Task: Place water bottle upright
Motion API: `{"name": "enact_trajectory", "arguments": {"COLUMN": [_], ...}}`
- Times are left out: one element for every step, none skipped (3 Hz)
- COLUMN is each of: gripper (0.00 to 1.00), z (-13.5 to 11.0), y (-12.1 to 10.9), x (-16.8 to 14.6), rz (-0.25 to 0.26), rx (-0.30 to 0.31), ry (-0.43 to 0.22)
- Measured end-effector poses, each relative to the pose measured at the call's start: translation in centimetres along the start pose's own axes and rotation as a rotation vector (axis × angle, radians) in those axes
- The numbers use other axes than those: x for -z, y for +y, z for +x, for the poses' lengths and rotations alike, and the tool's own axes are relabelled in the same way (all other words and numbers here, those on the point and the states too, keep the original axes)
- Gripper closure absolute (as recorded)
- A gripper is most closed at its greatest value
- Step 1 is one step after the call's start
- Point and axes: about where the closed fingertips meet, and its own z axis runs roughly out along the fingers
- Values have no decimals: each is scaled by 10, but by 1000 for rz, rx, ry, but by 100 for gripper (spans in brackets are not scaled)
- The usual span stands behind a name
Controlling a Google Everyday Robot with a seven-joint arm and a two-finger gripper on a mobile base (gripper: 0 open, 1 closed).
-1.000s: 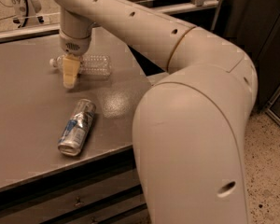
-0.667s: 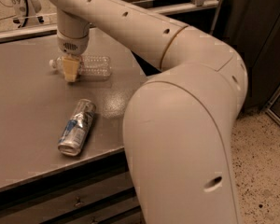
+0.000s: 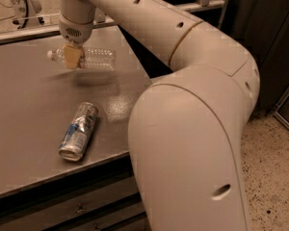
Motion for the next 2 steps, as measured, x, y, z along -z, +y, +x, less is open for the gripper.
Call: {"name": "enact_trajectory", "arguments": {"gripper": [100, 100], "z": [-1, 17], "y": [3, 0], "x": [50, 96], "rz": [0, -1], "rx": [-6, -39], "ry": [-184, -407]}}
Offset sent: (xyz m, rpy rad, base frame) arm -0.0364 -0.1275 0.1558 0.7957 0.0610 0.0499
